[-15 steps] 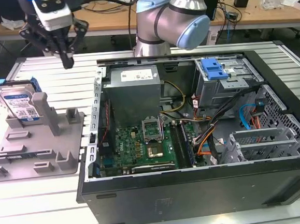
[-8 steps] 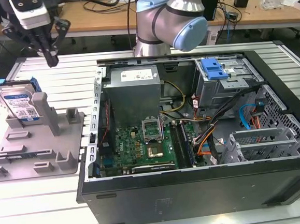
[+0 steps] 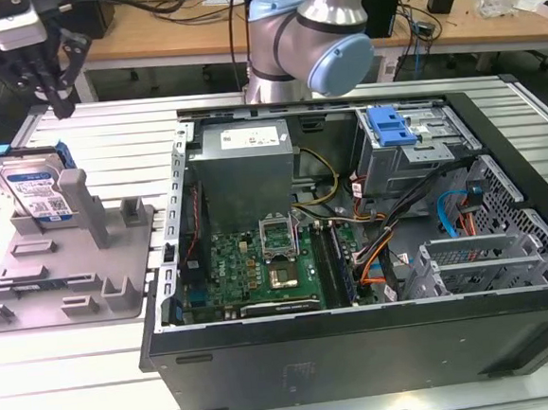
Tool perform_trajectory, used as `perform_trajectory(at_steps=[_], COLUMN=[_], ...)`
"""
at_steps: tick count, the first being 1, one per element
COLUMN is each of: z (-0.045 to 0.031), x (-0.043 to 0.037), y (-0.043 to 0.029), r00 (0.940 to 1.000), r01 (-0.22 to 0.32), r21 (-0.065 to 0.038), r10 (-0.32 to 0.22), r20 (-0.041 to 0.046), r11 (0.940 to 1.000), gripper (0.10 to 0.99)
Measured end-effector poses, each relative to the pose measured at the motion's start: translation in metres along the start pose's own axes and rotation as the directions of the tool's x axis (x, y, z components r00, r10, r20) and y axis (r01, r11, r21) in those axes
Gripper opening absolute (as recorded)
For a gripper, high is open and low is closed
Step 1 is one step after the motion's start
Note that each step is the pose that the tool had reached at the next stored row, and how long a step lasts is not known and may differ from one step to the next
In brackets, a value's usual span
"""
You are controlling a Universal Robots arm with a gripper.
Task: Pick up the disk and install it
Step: 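Reach for the disk, then pick up the disk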
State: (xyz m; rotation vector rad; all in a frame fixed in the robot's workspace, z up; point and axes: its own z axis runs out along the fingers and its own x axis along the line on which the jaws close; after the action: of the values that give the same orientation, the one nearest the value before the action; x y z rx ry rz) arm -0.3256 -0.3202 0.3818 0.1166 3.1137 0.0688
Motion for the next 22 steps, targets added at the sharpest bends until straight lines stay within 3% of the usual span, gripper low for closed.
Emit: perform_trajectory(at_steps=[18, 20, 22], z=[0.0, 0.0008, 0.0011], x=[0.0023, 0.0023, 0.0023], y=[0.0002, 0.0002, 0.0001], r00=[1.0, 0.9947, 0.99], r01=[0.003, 0.103, 0.141], r21=[0.0, -0.003, -0.004], r10=[-0.003, -0.103, -0.141], r20=[-0.0003, -0.0049, -0.0079], r11=[1.0, 0.9947, 0.99], gripper=[0.106, 0.106, 0.106])
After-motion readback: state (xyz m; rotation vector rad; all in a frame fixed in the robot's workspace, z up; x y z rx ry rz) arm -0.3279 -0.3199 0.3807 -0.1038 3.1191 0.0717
